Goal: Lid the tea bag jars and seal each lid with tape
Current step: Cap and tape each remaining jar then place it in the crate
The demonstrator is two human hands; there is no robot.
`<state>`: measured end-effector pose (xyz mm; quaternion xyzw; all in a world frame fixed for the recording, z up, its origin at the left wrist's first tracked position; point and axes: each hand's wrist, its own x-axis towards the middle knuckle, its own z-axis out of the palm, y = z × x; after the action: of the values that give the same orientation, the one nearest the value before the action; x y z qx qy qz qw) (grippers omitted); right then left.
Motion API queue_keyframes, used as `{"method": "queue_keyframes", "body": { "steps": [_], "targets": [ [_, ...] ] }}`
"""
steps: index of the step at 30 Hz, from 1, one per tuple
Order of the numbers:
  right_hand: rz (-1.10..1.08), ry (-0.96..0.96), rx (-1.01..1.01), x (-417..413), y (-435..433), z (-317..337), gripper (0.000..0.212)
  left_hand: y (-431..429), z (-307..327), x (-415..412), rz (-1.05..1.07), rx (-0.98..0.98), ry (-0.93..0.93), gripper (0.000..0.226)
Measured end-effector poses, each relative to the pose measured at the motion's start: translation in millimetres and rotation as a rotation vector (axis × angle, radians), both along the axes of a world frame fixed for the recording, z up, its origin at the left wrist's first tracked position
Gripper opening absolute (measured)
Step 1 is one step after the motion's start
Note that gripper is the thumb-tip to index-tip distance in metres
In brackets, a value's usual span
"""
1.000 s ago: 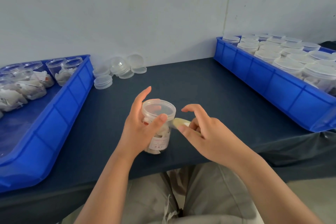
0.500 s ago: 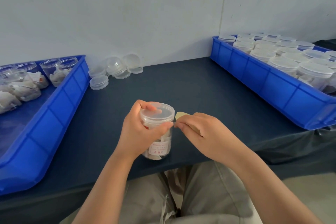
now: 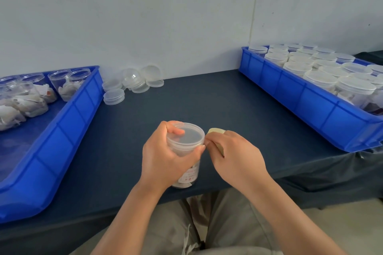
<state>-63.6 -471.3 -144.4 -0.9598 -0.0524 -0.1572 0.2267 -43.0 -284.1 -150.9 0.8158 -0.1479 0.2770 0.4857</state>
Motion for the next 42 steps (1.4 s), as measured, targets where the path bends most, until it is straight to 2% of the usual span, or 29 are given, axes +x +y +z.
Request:
{"method": "queue_keyframes", "body": {
  "steps": [5,12,16,19,21,24,28,32,39,41,42],
  "targets": [
    [-0.005,0.058,0.033,8.8,4.7,2.6,0.022,1.3,-0.7,6.8,-0.004,0.047,-0.058,0.058],
    [-0.029,0.158,0.011,43.4,21.3,8.1,0.026,9.1,8.7,8.5,0.062,-0.025,0.005,0.056],
    [-0.168,0.211,-0.05,77.5,-0.2,13.7,0.021,-14.3,-8.7,-24.7,-0.279,-0.08,-0.044,0.055],
    [-0.084,0.176,-0.019,87.7,-19.7,11.9,0.027,-10.6,-11.8,-27.4,-0.263,-0.149,-0.033,0.053],
    [-0.012,0.171,-0.101,88.6,-22.3,4.1,0.026,1.8,-9.6,-13.5,-0.193,-0.107,0.02,0.053],
    [0.075,0.136,-0.203,83.3,-24.3,-14.3,0.031,13.4,-4.5,-0.4,-0.188,-0.156,0.119,0.053],
    [0.141,0.118,-0.345,76.0,-29.7,-39.6,0.04,12.0,-6.0,6.4,-0.197,-0.199,0.174,0.066],
    [0.145,0.107,-0.276,72.1,-33.1,-52.4,0.048,12.6,-8.2,11.3,-0.214,-0.222,0.201,0.067],
    [0.18,0.107,-0.308,64.4,-35.6,-48.1,0.078,15.1,-10.7,15.8,-0.221,-0.227,0.246,0.072],
    [0.196,0.148,-0.242,59.1,-37.8,-45.5,0.076,15.6,-12.9,16.0,-0.235,-0.239,0.256,0.073],
    [0.217,0.13,-0.137,54.6,-37.7,-43.5,0.069,15.7,-14.2,16.1,-0.239,-0.242,0.259,0.073]
  ]
}}
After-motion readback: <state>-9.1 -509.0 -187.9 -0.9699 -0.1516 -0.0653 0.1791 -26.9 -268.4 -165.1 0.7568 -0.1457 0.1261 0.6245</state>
